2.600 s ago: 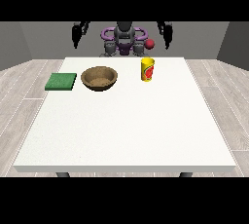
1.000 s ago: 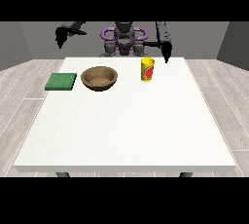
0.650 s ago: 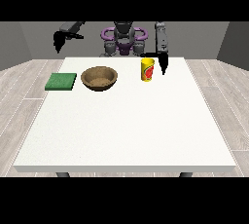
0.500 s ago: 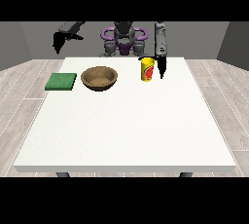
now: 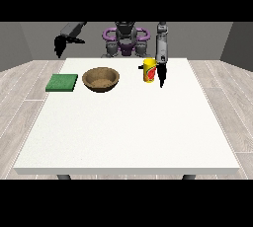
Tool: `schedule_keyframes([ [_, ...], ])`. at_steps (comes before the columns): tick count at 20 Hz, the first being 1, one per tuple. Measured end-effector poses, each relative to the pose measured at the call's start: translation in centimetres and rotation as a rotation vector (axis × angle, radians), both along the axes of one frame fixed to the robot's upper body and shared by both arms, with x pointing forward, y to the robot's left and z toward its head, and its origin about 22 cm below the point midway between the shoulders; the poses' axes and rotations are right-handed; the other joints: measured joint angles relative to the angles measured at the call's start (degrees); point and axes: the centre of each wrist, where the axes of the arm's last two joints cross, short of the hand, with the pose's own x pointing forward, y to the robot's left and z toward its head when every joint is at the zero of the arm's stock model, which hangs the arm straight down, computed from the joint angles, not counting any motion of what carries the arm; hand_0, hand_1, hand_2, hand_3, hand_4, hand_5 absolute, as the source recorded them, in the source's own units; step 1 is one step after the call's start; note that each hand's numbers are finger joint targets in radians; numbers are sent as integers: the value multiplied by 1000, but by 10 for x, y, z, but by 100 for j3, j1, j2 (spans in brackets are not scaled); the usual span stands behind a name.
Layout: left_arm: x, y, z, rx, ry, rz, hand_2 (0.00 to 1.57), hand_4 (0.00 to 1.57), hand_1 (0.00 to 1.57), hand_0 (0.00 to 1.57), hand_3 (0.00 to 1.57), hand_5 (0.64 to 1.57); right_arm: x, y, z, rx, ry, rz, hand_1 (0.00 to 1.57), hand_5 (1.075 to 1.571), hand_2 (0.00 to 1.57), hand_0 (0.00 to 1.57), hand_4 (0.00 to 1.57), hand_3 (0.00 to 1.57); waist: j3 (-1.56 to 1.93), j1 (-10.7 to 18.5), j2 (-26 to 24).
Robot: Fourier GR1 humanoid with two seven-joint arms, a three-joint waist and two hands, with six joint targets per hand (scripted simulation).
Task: Pick the cup and pour the ball into the bowl, then pick the bowl and place it on the pad
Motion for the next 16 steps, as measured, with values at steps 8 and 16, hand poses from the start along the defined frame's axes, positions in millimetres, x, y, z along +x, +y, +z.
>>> schedule_keyframes([
  [8, -7, 0, -5, 220, -64, 83, 1571, 1468, 1323, 1323, 1571, 1246, 4, -8, 7, -8, -22, 3, 0, 1570, 0, 0, 0, 0, 111, -175, 67],
  [16, -9, -18, -8, 361, 46, 89, 1571, 1551, 1353, 1353, 1571, 1306, -3, -39, -4, -11, 87, -41, 0, 1570, 0, 0, 0, 0, 43, -48, -607],
])
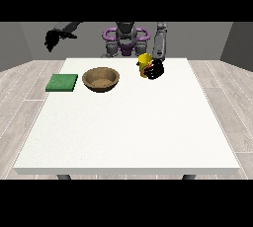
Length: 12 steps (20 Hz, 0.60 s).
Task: Pick the cup and pour the ball into the bowl, then pick the bowl and place it on the pad
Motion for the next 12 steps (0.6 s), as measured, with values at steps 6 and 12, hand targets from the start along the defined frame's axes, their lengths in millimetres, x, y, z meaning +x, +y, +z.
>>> schedule_keyframes([
  [6, 33, 58, 48, 296, 88, 42, 1571, 1571, 1456, 1456, 1571, 1296, -6, -14, -15, 7, 107, -45, 0, 1569, 0, 0, 0, 0, -15, 305, -661],
  [12, 74, 51, 101, 493, 115, 102, 1571, 1530, 1495, 1495, 1571, 1287, 0, -16, -22, 29, 122, -50, 0, 1568, 0, 0, 0, 0, -28, 325, -713],
])
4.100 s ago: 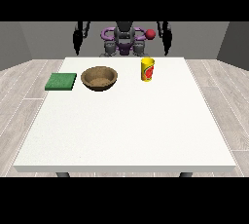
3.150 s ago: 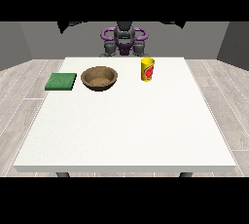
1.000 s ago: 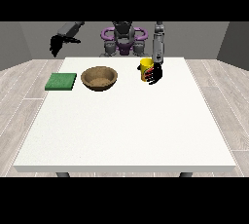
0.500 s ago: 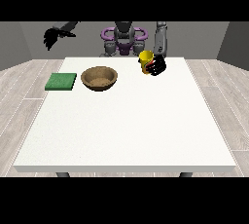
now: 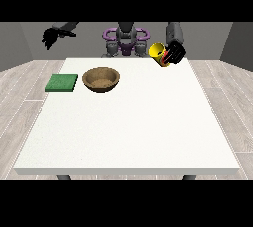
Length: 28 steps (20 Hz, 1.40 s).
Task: Pick the cup and pour the ball into the bowl, then pick the bowl and place it on the pad
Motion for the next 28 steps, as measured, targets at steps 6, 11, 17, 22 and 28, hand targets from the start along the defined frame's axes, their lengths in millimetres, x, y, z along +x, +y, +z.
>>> schedule_keyframes([
  [6, 22, -32, 31, 146, 6, 36, 1571, 1512, 1490, 1490, 1571, 1267, -8, -16, -13, 11, 3, 9, 0, 1569, 0, 0, 0, 0, -4, -41, -22],
  [11, 28, -72, 38, 256, 10, 52, 1571, 1571, 1516, 1516, 1571, 1211, -5, -16, -14, 8, 14, 14, 0, 1570, 0, 0, 0, 0, -7, -94, -136],
  [17, 38, -107, 54, 521, -15, 55, 1571, 1485, 1538, 1538, 1571, 1334, -6, -18, -18, 14, 40, 38, 0, 1571, 0, 0, 0, 0, -3, -249, -348],
  [22, 34, -154, 54, 772, -53, -18, 1571, 1571, 1477, 1477, 1571, 1098, -4, -19, -21, 21, 36, 40, 0, 1571, 0, 0, 0, 0, -1, -314, -365],
  [28, 22, -201, 46, 1121, -105, -124, 1571, 1510, 1522, 1522, 1571, 1221, -1, -22, -21, 28, 41, 51, 0, 1570, 0, 0, 0, 0, 0, -325, -342],
])
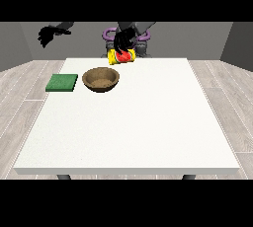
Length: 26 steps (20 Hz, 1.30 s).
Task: Pick the cup and pour the ball into the bowl, then pick the bowl and place it on the pad
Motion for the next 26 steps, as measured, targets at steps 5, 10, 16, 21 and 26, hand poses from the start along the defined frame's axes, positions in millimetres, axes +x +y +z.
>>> schedule_keyframes([
  [5, -8, -17, -9, 285, -49, -41, 1571, 1509, 1457, 1457, 1571, 1178, 2, -5, 3, 2, 4, -9, 0, 1571, 0, 0, 0, 0, -4, 35, -54],
  [10, -12, -24, -12, 428, -63, -80, 1571, 1527, 1445, 1445, 1571, 1134, 0, -5, -1, 1, -4, -24, 0, 1571, 0, 0, 0, 0, -9, 118, -24],
  [16, -10, -22, -1, 233, -23, -48, 1571, 1571, 1306, 1306, 1571, 1069, -3, -3, -4, 10, 61, -35, 0, 1569, 0, 0, 0, 0, -27, 288, -176],
  [21, -6, -3, 12, -343, 39, 79, 1257, 1391, 1023, 1023, 941, 1300, -12, -9, -9, 25, 77, -93, 0, 1565, 0, 0, 225, 0, -62, 702, -133],
  [26, -14, 20, 8, -923, 111, 177, 0, 0, 0, 0, 0, 1541, -2, 9, -11, 52, 51, -96, 0, 1568, 0, 0, 331, 0, -125, 837, 323],
])
